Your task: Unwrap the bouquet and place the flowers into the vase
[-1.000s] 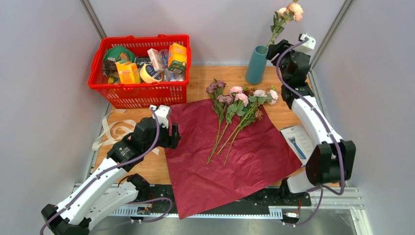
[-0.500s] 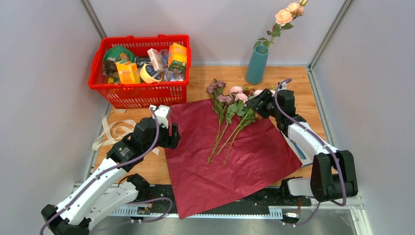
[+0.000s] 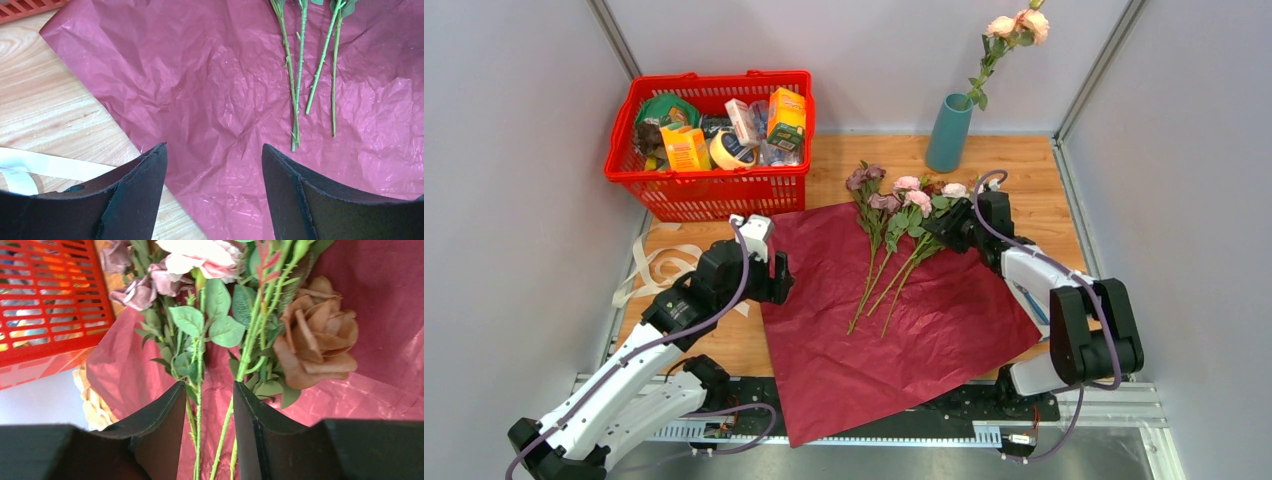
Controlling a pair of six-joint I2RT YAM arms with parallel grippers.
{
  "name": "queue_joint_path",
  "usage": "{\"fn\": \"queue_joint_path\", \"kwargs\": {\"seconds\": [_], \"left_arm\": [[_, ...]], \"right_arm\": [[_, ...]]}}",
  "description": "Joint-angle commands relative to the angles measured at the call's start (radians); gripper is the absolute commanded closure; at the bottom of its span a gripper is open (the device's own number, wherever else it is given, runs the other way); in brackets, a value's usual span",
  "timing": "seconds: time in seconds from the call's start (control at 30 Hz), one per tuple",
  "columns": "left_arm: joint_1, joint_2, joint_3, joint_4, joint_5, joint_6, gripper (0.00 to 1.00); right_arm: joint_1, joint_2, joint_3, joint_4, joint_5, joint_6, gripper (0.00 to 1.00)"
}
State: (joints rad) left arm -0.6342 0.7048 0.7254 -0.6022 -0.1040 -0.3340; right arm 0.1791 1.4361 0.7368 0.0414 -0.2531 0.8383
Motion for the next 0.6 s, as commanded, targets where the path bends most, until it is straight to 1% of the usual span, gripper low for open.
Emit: {"fn": "queue_joint_path", "kwargs": {"seconds": [0.0,0.17,0.57], "left_arm": [[-0.001,-0.010,0.006,0.019,0.018,0.015,0.23],[-0.001,-0.018,0.003,0.021,0.017,0.015,0.23],[-0.001,-0.021,0.005,0.024,0.030,0.018,0.23]], "right_arm": [[0.003,0.041,0.045,0.022,0.078,0.031,0.58],[0.006,0.075,0.055,0.022,0.113,0.053,0.59],[0.023,0.155,0.088,0.035,0.124,0.073,0.63]]}}
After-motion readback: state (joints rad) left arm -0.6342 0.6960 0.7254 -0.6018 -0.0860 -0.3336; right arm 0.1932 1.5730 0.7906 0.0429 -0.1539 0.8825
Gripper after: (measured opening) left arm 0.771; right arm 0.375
